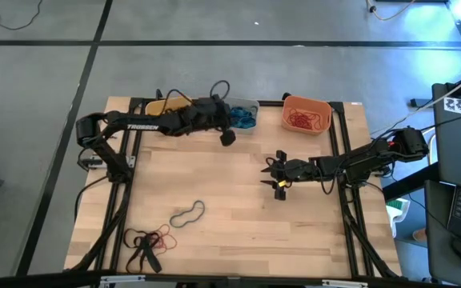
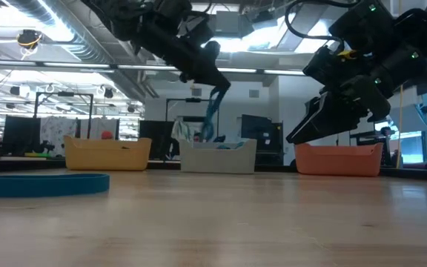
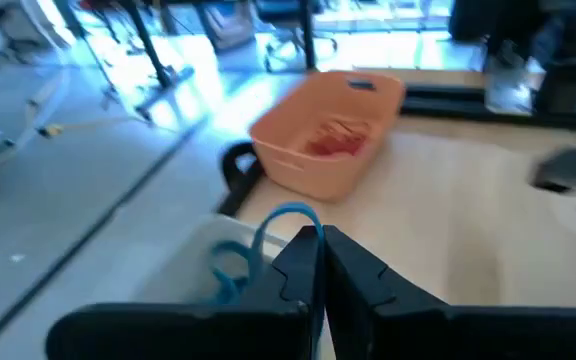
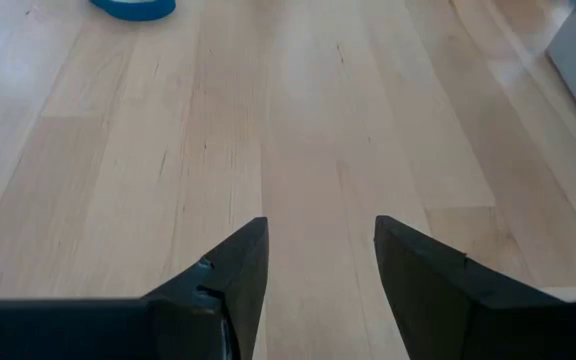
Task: Sort rubber bands into baskets
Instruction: Put the blue rubber band into the grey bin
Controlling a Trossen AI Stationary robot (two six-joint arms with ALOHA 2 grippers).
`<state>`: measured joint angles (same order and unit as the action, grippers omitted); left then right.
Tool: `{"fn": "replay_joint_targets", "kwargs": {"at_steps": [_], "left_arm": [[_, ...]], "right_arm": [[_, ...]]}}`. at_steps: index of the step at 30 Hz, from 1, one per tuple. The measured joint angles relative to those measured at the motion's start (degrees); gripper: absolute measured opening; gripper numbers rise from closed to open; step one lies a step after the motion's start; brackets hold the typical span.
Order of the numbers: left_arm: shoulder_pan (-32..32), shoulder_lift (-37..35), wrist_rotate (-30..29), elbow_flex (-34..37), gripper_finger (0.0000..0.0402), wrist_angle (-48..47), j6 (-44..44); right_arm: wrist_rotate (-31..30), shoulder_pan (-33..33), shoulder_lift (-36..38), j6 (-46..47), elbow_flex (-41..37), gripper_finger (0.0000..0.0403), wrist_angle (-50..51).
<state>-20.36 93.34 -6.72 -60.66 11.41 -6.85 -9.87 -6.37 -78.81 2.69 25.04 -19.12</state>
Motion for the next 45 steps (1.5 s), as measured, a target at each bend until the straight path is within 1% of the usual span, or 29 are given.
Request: {"fn": "replay_joint_targets", "kwargs": {"at_steps": [3,9,14,18,21,25,27,31,34,37,41,45], "left_arm": [[-2.2,0.2,0.0,0.0,0.0013,1.7,-0.8],[-6.8,0.2,0.0,0.1,0.0004,2.2,-0.7],[-9.4,2.8,0.0,0.2,0.0012,2.6,-0.2],[-10.2,6.4,0.2,0.3,0.0019,2.5,1.3],[-10.1,8.8,0.2,0.3,0.0018,2.3,2.5],[-10.6,10.4,0.2,0.3,0.0012,2.4,1.5],[-11.3,10.7,-0.3,0.3,0.001,2.5,1.1],[-13.1,10.8,-4.3,0.3,0.0007,5.7,3.3],[-14.4,10.8,-4.3,0.3,0.0009,9.1,6.5],[-15.0,10.8,-4.4,0.3,0.0014,11.6,8.0],[-15.1,10.8,-4.4,0.3,0.0015,11.0,7.5],[-14.9,10.7,-4.4,0.3,0.0012,6.6,6.7]], "right_arm": [[0.0,0.0,0.0,0.0,0.0,0.0183,0.1],[0.0,0.0,0.0,0.0,0.0,0.0183,0.0],[0.0,0.0,0.0,0.0,0.0,0.0183,0.1],[0.0,0.0,0.0,0.0,0.0,0.0183,0.1],[0.0,0.0,0.0,0.0,0.0,0.0183,0.1],[0.0,0.0,0.0,0.0,0.0,0.0183,0.2],[0.0,0.0,0.0,0.0,0.0,0.0183,0.2],[0.0,0.0,0.0,0.0,0.0,0.0183,0.2],[0.0,0.0,0.0,0.0,0.0,0.0183,0.2],[0.0,0.0,0.0,0.0,0.0,0.0183,0.3],[0.0,0.0,0.0,0.0,0.0,0.0183,0.5],[0.0,0.0,0.0,0.0,0.0,0.0183,0.9]]}}
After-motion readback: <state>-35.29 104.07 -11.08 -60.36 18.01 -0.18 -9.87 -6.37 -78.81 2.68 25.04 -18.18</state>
